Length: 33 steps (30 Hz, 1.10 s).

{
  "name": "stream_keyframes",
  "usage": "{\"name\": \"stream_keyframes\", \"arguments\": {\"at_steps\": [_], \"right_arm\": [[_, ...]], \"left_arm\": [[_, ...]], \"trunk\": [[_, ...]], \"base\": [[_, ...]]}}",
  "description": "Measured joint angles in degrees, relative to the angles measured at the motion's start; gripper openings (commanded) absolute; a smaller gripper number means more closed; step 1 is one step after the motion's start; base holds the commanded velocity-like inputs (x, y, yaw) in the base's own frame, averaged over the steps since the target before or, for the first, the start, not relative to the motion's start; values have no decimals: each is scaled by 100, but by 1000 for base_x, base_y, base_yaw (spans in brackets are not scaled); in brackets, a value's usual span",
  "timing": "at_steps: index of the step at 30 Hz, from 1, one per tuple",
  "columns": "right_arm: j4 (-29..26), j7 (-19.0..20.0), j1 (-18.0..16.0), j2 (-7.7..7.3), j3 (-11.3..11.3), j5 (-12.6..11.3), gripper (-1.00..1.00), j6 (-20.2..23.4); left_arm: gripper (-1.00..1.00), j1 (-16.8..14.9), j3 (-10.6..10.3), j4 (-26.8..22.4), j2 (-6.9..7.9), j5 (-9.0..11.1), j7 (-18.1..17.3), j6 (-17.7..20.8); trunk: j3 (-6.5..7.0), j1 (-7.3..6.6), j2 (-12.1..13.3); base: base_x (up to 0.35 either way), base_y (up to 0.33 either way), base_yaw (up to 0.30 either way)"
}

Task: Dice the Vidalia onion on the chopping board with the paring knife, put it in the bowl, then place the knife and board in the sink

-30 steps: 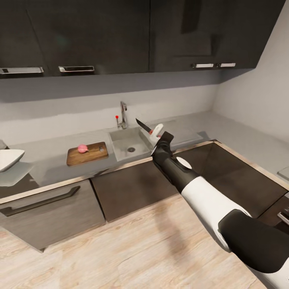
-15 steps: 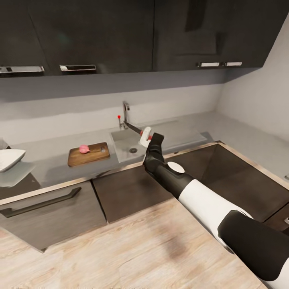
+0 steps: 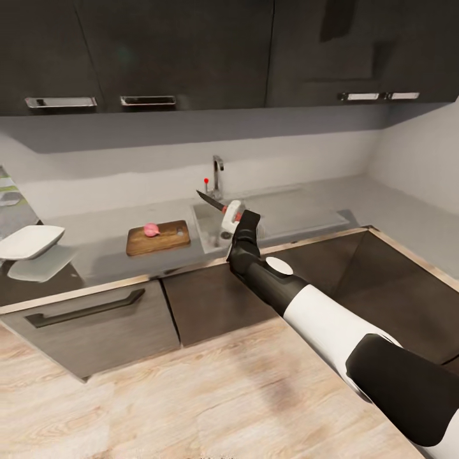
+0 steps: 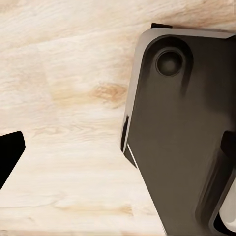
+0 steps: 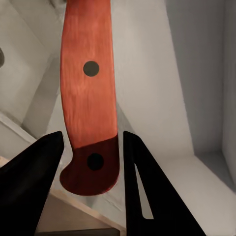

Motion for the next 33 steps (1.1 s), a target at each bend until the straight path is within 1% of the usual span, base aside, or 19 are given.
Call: {"name": "stream_keyframes", "arguments": {"at_steps": [22,28,33], "right_arm": [[0,-7,8,0,0,-4,-100,-4],[2,-6,16,0,-2,-8,-100,-5],[6,-6,16,0,-2,-12,-100,-5]], "left_arm": [[100,0,0,-3,-6,0,0,0],[100,0,7,-6,1,0,2,-2],[100,0,9,-5,2,0,4,-2]], "trunk": [[-162,0,0],[-205,-1,0],[-240,-2,0]], "base": [[0,2,182],[23,220,200],[162,248,200]]}}
